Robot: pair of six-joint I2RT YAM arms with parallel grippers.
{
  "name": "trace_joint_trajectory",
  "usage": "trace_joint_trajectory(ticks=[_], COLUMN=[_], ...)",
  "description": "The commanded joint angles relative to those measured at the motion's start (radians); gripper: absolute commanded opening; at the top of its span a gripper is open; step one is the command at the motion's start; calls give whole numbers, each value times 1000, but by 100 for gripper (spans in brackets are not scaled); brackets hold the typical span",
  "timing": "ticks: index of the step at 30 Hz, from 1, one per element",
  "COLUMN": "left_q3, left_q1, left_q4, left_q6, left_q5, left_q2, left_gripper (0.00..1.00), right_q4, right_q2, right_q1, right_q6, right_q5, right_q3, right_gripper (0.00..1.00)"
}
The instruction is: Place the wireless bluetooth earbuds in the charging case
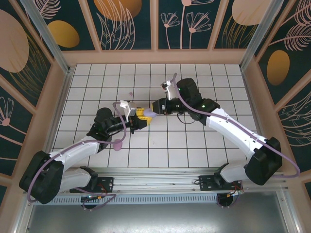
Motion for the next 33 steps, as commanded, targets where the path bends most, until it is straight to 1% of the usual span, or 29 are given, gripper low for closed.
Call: trace_joint_trajectory(ticks=[1, 4, 7, 9, 11, 18, 25, 29, 33], left_q3=[31, 32, 37, 36, 33, 30, 30, 27, 20], left_q1=[-3, -3, -2, -3, -3, -3, -3, -2, -3], left_q4=[22, 45, 44, 42, 39, 44, 74, 79, 85], left_q6=[-3, -14, -17, -17, -18, -29, -52, -58, -53], left_q5=[-29, -30, -27, -30, -38, -49, -42, -38, -44], left_q2=[-18, -13, -9, -12, -17, -30, -22, -17, -7], left_gripper=[0, 0, 0, 0, 0, 0, 0, 0, 0], right_q4=[-42, -60, -44, -2, 49, 209, 230, 299, 316], right_q2=[-16, -34, -62, -89, -115, -138, -114, -95, -46], right_q1=[10, 8, -10, -35, -54, -67, -65, -62, -54], right_q6=[-47, -41, 12, 62, 116, 297, 357, 426, 462], right_q5=[-31, 17, 74, 59, 28, -119, -159, -209, -245], right_q3=[26, 18, -12, -53, -92, -180, -190, -220, -227], right_gripper=[36, 45, 55, 59, 62, 66, 66, 66, 65])
